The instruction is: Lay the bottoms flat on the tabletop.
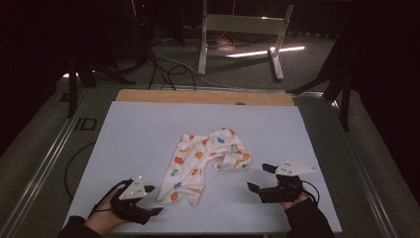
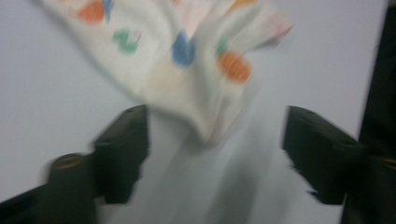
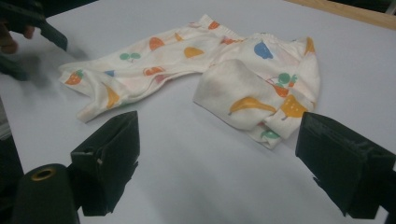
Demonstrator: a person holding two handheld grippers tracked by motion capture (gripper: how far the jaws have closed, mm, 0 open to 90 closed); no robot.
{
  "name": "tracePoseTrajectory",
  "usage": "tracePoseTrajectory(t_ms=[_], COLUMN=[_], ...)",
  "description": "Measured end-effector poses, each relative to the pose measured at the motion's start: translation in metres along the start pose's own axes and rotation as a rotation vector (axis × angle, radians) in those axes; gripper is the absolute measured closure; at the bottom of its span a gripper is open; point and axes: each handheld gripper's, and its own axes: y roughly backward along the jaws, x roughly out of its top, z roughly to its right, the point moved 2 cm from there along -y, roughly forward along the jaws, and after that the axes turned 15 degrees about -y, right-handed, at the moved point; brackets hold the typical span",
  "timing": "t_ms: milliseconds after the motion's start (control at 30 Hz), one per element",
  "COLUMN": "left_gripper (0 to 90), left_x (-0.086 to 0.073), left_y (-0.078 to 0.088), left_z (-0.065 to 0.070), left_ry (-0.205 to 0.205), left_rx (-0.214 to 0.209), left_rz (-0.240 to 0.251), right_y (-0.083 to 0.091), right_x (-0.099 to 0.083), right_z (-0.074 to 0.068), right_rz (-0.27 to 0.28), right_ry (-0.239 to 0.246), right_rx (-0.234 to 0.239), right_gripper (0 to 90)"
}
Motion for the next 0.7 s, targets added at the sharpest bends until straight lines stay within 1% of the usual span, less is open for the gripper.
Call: tracePoseTrajectory(t_ms=[33, 67, 100, 167, 233, 300, 333, 400, 467, 500, 533, 567, 633, 700], left_gripper=[17.8, 17.8, 18.8, 25.1, 28.6, 35.4, 37.8, 42.6, 47.0, 47.3, 50.3, 51.8, 52.3, 53.6], left_x=[0.004, 0.008, 0.012, 0.021, 0.031, 0.04, 0.044, 0.054, 0.062, 0.065, 0.067, 0.07, 0.075, 0.079], left_y=[0.001, 0.002, 0.002, 0.002, -0.002, -0.009, -0.012, -0.022, -0.034, -0.04, -0.045, -0.053, -0.063, -0.071], left_z=[0.001, 0.003, 0.005, 0.009, 0.014, 0.018, 0.02, 0.024, 0.026, 0.027, 0.027, 0.028, 0.029, 0.03], left_ry=[0.001, -0.004, -0.017, -0.058, -0.082, -0.115, -0.124, -0.16, -0.189, -0.208, -0.218, -0.238, -0.257, -0.278], left_rx=[0.005, 0.003, -0.009, -0.012, -0.017, -0.039, -0.046, -0.08, -0.098, -0.114, -0.122, -0.131, -0.152, -0.174], left_rz=[0.011, 0.036, 0.06, 0.088, 0.094, 0.101, 0.1, 0.112, 0.087, 0.074, 0.058, 0.039, 0.022, 0.018], right_y=[0.0, -0.001, -0.001, -0.001, -0.001, -0.002, -0.002, -0.002, -0.003, -0.003, -0.003, -0.004, -0.005, -0.005], right_x=[0.0, 0.0, -0.001, -0.001, -0.001, -0.001, -0.001, -0.001, -0.001, -0.002, -0.002, -0.002, -0.003, -0.004], right_z=[0.0, 0.001, 0.001, 0.001, 0.001, 0.0, 0.0, 0.0, 0.0, 0.0, 0.0, 0.0, 0.0, 0.0], right_rz=[0.001, 0.0, 0.0, 0.002, -0.002, 0.0, 0.001, -0.001, -0.002, -0.003, -0.004, -0.006, -0.013, -0.011], right_ry=[-0.001, 0.003, 0.003, -0.001, 0.001, -0.002, 0.0, 0.004, 0.006, 0.006, 0.002, 0.0, 0.002, 0.002], right_rx=[-0.001, -0.002, -0.002, 0.001, 0.005, 0.009, 0.01, 0.011, 0.013, 0.015, 0.017, 0.018, 0.018, 0.021], right_gripper=[14.0, 14.0, 14.0, 14.0, 14.1, 14.0, 14.1, 14.1, 14.1, 14.1, 14.1, 14.1, 14.2, 14.2])
